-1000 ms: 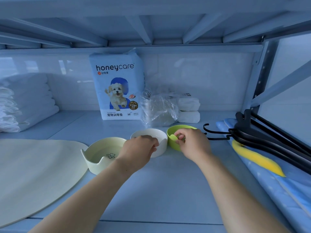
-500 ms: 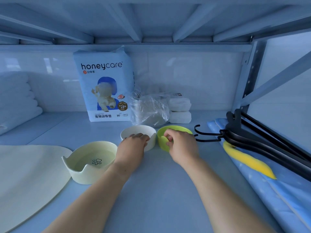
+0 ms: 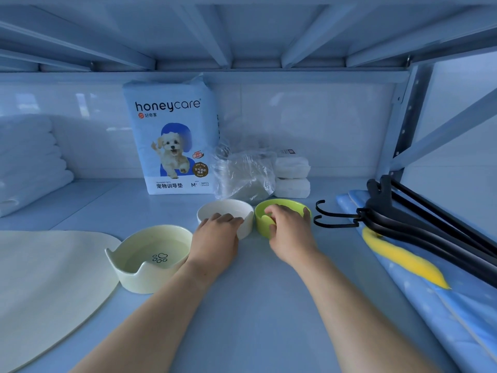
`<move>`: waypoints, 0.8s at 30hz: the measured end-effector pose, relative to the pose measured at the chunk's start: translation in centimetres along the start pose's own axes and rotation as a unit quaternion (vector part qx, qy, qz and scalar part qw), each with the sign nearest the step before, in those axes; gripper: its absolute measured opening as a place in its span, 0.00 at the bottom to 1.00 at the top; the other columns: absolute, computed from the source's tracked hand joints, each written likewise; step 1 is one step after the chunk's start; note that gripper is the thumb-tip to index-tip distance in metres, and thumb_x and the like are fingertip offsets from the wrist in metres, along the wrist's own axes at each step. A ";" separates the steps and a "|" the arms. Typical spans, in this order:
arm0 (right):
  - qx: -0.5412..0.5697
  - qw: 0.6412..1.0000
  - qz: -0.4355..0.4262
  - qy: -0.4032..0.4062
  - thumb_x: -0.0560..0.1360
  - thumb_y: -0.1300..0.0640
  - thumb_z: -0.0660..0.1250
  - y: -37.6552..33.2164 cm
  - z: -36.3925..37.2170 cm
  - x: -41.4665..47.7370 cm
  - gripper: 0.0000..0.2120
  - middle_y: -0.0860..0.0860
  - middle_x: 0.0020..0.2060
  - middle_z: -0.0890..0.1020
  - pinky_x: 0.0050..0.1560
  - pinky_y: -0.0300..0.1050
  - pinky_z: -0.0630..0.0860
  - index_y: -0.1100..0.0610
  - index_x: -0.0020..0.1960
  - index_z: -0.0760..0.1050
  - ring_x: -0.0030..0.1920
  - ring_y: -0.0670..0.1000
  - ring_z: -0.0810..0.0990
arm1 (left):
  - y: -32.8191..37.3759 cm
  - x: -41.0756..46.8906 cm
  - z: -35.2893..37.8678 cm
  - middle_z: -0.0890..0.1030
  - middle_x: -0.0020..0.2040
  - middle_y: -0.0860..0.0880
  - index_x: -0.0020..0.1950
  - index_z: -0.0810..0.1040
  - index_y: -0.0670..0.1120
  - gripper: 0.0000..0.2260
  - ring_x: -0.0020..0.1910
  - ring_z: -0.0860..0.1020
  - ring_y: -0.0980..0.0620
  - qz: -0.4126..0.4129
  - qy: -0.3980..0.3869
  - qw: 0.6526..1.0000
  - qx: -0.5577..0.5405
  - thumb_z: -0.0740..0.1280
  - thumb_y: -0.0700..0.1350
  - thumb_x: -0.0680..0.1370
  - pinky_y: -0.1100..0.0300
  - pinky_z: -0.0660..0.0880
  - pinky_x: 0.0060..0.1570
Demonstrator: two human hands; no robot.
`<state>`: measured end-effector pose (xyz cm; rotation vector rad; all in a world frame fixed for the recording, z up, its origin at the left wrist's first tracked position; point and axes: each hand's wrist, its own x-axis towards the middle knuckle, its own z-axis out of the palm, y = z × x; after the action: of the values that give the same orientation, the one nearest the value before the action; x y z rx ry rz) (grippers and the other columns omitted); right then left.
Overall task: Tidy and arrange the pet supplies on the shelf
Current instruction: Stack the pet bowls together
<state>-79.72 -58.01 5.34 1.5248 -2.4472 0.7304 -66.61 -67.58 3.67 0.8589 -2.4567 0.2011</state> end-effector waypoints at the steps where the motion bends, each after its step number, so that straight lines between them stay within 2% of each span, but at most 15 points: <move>1: 0.002 1.000 -0.003 0.005 0.73 0.63 0.61 0.2 0.0 0.0 0.19 0.46 0.58 0.77 0.71 0.56 0.53 0.50 0.62 0.70 0.59 0.50 0.74 | 0.0 0.0 0.0 0.77 0.57 0.54 0.65 0.71 0.55 0.19 0.57 0.73 0.49 0.001 -0.003 1.000 0.003 0.59 0.41 0.76 0.61 0.65 0.44; 6: 0.015 1.000 -0.016 0.020 0.74 0.63 0.62 0.4 -0.2 -0.1 0.17 0.47 0.55 0.79 0.68 0.53 0.58 0.48 0.60 0.74 0.55 0.52 0.76 | 0.4 0.5 0.4 0.76 0.56 0.55 0.64 0.71 0.54 0.19 0.57 0.72 0.50 -0.007 -0.005 1.000 0.022 0.60 0.38 0.75 0.62 0.59 0.41; 11: 0.000 1.000 -0.017 0.026 0.75 0.61 0.61 0.5 -0.3 -0.3 0.18 0.47 0.56 0.78 0.67 0.48 0.58 0.47 0.62 0.73 0.54 0.52 0.76 | 0.4 0.8 0.6 0.76 0.59 0.55 0.66 0.70 0.54 0.20 0.59 0.71 0.50 -0.008 -0.007 1.000 0.015 0.60 0.38 0.76 0.62 0.63 0.43; 14: -0.018 0.999 -0.024 0.038 0.75 0.56 0.62 0.3 -0.3 -0.6 0.16 0.47 0.55 0.78 0.61 0.47 0.62 0.47 0.62 0.73 0.53 0.53 0.76 | 0.1 0.8 0.5 0.76 0.60 0.55 0.66 0.70 0.54 0.19 0.59 0.71 0.50 -0.008 -0.016 1.000 0.012 0.60 0.39 0.76 0.61 0.64 0.43; 18: -0.048 0.998 -0.021 0.039 0.74 0.60 0.63 0.2 -0.4 -0.4 0.20 0.47 0.55 0.78 0.54 0.44 0.65 0.46 0.63 0.72 0.53 0.53 0.76 | -0.4 0.4 0.5 0.76 0.60 0.55 0.66 0.70 0.54 0.18 0.59 0.71 0.51 -0.004 -0.012 1.000 0.006 0.59 0.40 0.78 0.62 0.62 0.42; 20: -0.051 0.998 -0.018 0.040 0.73 0.61 0.63 0.1 -0.5 -0.3 0.20 0.47 0.54 0.79 0.50 0.43 0.64 0.46 0.63 0.72 0.53 0.54 0.76 | -0.5 0.3 0.6 0.75 0.61 0.55 0.67 0.69 0.54 0.20 0.60 0.71 0.50 -0.002 -0.007 1.000 0.007 0.59 0.39 0.77 0.62 0.65 0.48; 21: -0.052 0.998 -0.018 0.040 0.73 0.61 0.63 0.2 -0.4 -0.3 0.20 0.47 0.54 0.79 0.49 0.43 0.64 0.46 0.63 0.73 0.53 0.54 0.76 | -0.5 0.3 0.6 0.75 0.61 0.55 0.68 0.68 0.54 0.21 0.61 0.70 0.50 -0.003 -0.010 1.000 0.010 0.60 0.39 0.77 0.60 0.65 0.56; 22: -0.051 0.998 -0.017 0.041 0.73 0.61 0.63 0.2 -0.4 -0.3 0.20 0.47 0.54 0.79 0.48 0.43 0.64 0.46 0.62 0.73 0.53 0.54 0.76 | -0.5 0.2 0.7 0.74 0.62 0.55 0.69 0.67 0.54 0.22 0.62 0.70 0.50 -0.005 -0.014 1.000 0.019 0.60 0.39 0.77 0.56 0.62 0.64; 24: -0.047 0.998 -0.016 0.041 0.73 0.62 0.63 0.2 -0.3 -0.3 0.20 0.47 0.54 0.79 0.48 0.43 0.64 0.46 0.62 0.73 0.53 0.53 0.76 | -0.3 0.0 0.7 0.73 0.63 0.55 0.70 0.65 0.54 0.23 0.64 0.69 0.50 -0.009 -0.013 0.999 0.039 0.60 0.39 0.76 0.50 0.54 0.71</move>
<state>-79.78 -57.52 5.38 1.4651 -2.3569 0.6491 -66.73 -68.04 3.09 0.9226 -2.4773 0.2829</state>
